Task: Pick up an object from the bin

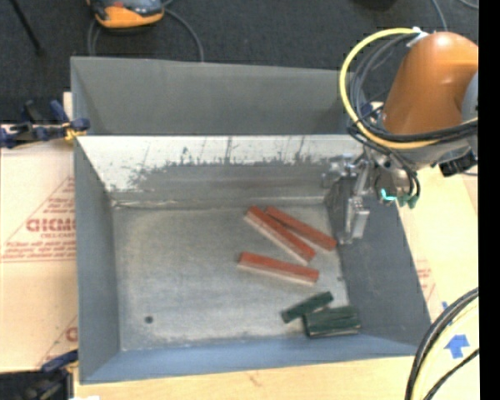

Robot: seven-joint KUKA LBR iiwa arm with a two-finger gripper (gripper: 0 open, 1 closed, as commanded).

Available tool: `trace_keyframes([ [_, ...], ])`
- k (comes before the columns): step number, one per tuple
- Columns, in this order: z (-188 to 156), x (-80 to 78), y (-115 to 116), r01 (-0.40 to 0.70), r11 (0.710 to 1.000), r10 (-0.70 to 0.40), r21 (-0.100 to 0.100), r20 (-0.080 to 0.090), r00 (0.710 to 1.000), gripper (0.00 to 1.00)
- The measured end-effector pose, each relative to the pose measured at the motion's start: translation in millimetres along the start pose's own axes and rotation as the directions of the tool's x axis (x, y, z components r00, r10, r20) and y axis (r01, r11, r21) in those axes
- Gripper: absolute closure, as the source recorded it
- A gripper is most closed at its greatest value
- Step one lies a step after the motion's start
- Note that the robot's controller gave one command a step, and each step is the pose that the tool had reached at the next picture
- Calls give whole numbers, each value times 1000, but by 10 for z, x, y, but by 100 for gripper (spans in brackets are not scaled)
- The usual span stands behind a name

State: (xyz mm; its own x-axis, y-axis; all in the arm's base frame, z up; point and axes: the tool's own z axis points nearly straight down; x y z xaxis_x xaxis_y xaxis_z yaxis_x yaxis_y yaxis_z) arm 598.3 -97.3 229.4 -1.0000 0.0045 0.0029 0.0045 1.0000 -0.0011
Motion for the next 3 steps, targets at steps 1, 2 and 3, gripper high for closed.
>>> trace_keyframes([
  [1, -50, -14, 4, 2, 1000, -2, 1, 8, 1000, 0],
  [2, 316, 186, 27, 73, 997, -73, 2, 13, 997, 0],
  [3, 882, 77, 65, 162, 987, -162, 4, 12, 987, 0],
])
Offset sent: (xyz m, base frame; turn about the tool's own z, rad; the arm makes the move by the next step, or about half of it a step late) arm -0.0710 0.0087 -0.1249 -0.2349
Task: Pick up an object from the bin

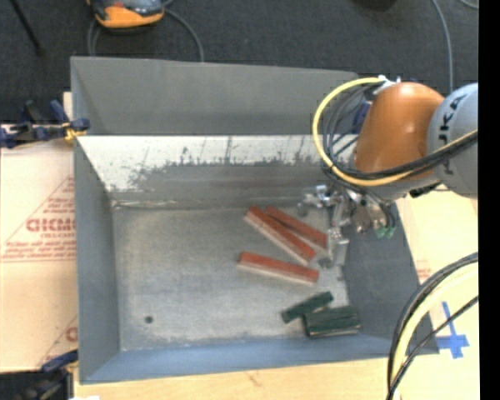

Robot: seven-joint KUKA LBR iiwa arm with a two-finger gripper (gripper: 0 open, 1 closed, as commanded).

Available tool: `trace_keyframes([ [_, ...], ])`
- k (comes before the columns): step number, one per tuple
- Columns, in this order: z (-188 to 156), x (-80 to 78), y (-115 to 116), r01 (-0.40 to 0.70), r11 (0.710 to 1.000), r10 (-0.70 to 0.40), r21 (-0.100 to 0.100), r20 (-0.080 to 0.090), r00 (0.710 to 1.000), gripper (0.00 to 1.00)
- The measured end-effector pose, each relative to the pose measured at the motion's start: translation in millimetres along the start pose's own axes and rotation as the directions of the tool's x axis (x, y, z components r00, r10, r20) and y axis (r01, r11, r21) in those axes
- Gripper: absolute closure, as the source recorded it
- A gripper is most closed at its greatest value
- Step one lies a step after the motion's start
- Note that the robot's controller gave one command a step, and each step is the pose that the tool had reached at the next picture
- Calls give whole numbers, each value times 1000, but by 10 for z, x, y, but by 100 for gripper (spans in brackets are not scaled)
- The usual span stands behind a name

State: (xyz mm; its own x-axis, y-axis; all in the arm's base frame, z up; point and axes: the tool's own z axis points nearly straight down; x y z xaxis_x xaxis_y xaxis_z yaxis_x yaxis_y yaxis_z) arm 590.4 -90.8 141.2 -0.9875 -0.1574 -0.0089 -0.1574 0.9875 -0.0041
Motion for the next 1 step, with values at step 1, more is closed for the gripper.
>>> trace_keyframes([
  [1, 703, 585, -380, -306, 952, 306, 1, -6, 952, 100],
])
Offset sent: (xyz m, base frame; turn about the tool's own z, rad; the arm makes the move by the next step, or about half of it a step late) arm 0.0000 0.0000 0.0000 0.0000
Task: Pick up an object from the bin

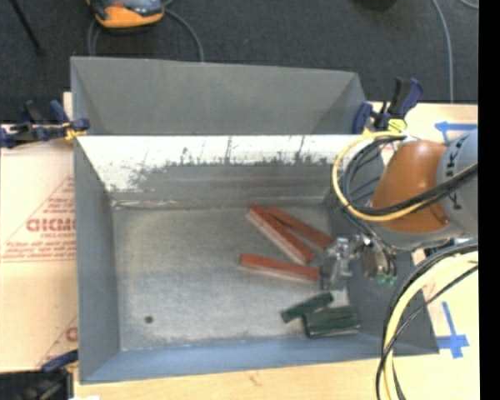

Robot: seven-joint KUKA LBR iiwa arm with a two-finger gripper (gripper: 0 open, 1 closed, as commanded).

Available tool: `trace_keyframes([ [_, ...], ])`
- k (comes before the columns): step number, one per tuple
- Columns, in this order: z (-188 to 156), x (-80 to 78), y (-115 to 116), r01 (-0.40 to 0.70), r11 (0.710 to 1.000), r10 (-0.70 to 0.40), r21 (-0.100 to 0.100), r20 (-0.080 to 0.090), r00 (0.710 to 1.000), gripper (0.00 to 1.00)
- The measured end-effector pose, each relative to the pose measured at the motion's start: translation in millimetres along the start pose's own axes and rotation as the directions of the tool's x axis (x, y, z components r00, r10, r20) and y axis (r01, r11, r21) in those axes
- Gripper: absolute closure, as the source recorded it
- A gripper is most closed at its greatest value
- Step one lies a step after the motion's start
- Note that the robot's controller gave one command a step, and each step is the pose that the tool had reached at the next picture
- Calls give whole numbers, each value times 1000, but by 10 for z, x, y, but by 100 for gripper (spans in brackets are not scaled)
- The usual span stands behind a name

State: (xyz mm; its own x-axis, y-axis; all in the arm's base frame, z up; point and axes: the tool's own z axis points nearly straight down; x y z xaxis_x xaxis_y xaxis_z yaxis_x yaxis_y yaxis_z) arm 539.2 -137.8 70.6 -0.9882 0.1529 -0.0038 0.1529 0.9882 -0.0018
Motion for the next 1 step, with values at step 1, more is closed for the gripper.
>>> trace_keyframes([
  [1, -14, -21, 1, 2, 1000, -2, 1, 7, 1000, 0],
])
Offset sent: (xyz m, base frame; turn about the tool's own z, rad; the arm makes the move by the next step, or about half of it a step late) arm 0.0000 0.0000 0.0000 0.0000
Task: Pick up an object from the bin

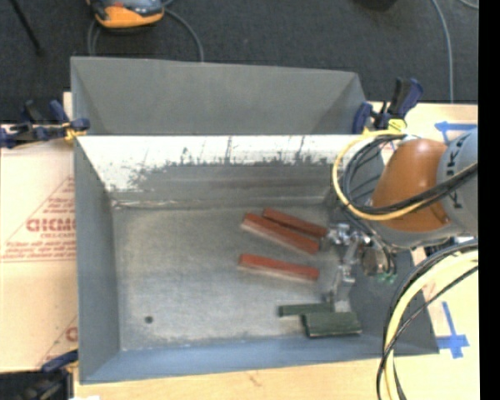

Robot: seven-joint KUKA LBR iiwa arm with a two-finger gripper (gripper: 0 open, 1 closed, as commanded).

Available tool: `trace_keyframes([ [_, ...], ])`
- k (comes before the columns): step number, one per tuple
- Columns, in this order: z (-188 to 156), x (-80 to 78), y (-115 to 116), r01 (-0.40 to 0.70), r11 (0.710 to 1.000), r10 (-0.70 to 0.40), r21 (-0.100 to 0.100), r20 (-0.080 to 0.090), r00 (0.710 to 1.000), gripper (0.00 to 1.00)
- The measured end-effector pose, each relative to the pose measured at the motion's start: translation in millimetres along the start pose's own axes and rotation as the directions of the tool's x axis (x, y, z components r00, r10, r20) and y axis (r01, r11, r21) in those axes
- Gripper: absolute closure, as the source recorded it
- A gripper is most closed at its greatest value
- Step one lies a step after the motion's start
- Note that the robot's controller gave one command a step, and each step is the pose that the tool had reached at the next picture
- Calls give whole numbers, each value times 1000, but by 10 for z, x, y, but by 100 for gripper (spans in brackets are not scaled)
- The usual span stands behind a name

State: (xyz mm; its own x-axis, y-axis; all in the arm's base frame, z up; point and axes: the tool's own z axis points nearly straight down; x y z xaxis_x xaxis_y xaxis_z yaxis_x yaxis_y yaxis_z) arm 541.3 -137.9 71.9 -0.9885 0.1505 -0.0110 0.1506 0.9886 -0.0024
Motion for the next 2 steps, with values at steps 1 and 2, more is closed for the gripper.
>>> trace_keyframes([
  [1, 0, 1, 1, 1, 1000, -1, 0, 0, 1000, 0],
  [2, -17, -426, 806, 151, 988, -152, -3, -4, 988, 100],
])
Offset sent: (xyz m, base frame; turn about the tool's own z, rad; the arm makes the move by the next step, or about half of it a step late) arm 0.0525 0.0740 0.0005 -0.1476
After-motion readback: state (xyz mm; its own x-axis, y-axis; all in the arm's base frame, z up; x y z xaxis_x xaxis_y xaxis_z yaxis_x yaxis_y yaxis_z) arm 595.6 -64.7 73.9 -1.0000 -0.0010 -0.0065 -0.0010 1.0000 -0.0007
